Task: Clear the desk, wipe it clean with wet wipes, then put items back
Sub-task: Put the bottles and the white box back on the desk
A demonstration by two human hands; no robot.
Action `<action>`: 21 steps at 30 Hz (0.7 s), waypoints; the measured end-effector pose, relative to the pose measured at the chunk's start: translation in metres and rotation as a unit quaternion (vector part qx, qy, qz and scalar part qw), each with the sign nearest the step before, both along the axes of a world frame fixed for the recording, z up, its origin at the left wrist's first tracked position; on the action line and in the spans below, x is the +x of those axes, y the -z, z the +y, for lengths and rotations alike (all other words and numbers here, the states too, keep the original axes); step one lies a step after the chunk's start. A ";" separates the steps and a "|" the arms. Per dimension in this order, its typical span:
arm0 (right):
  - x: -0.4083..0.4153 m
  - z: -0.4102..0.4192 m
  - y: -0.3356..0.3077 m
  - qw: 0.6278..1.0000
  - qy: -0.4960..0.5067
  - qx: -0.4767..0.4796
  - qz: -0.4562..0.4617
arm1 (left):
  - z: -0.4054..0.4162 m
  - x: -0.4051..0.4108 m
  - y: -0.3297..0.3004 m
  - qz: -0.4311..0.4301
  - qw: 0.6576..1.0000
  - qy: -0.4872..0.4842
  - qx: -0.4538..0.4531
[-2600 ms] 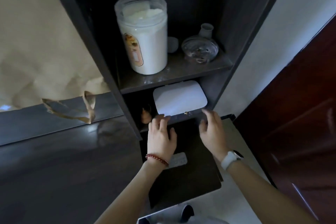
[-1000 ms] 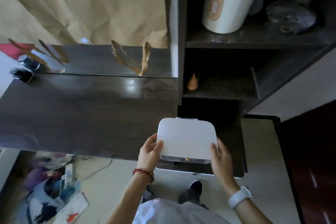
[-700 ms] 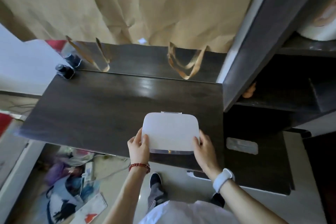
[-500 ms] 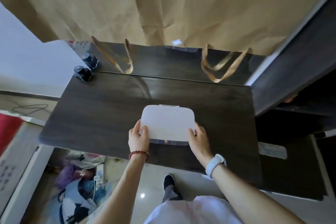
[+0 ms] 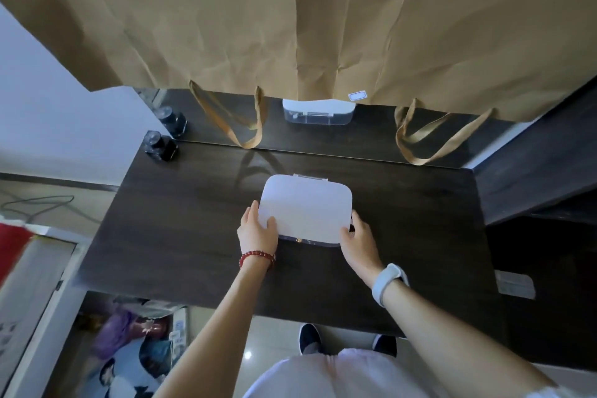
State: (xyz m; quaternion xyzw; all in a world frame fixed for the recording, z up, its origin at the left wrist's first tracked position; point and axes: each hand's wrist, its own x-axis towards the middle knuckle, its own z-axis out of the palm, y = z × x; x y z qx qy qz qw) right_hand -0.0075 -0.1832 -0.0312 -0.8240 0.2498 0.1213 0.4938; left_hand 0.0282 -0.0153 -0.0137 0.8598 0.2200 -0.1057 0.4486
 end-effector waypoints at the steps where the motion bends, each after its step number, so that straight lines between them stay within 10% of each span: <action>1: -0.005 -0.005 -0.003 1.000 0.006 0.005 -0.004 | -0.006 -0.005 -0.001 -0.022 0.999 -0.015 0.027; 21: -0.085 -0.300 -0.067 0.930 0.232 -0.184 -0.217 | -0.321 -0.052 -0.079 -0.198 0.882 0.420 -0.073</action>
